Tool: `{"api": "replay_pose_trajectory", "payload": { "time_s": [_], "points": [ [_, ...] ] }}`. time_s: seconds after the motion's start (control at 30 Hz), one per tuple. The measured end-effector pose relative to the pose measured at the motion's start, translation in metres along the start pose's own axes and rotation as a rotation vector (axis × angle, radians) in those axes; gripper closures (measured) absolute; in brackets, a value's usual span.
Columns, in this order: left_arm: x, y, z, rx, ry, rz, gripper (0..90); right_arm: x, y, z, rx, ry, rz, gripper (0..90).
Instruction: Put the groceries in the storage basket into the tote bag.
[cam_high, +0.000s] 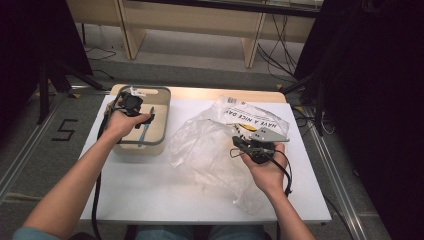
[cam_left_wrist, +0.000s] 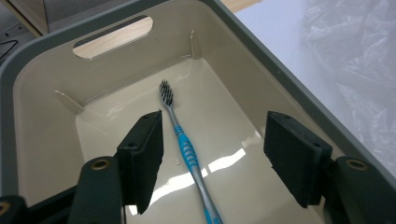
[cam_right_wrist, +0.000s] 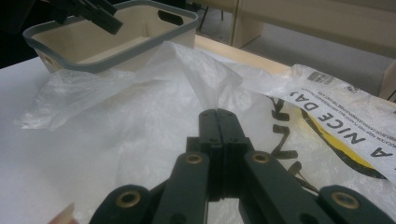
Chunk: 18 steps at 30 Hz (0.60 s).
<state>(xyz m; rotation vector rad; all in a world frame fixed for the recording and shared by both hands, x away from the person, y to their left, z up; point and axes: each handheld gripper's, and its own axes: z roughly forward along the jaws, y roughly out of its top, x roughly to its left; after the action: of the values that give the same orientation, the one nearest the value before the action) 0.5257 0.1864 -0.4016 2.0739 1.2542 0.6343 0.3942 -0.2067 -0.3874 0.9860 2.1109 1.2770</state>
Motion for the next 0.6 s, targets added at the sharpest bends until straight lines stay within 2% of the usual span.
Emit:
{"api": "replay_pose_trajectory", "payload": {
  "time_s": [0.13,0.27,0.4,0.5,0.6],
  "points": [
    [0.001,0.004,0.009,0.007,-0.001,-0.001,38.8,0.0,0.0,0.0,0.003,0.0,-0.004,90.0],
    [0.005,0.009,0.018,0.025,0.025,0.003,39.5,0.0,0.0,0.0,0.005,0.002,-0.004,90.0],
    [0.007,0.014,0.027,0.04,0.025,0.004,40.9,0.0,0.0,0.0,0.005,0.002,-0.004,90.0],
    [0.009,0.016,0.033,0.058,0.042,0.008,41.2,0.0,0.0,0.0,0.006,0.003,-0.004,90.0],
    [0.011,0.017,0.038,0.062,0.052,-0.003,41.8,0.0,-0.001,0.001,0.005,0.005,-0.003,90.0]
  ]
}}
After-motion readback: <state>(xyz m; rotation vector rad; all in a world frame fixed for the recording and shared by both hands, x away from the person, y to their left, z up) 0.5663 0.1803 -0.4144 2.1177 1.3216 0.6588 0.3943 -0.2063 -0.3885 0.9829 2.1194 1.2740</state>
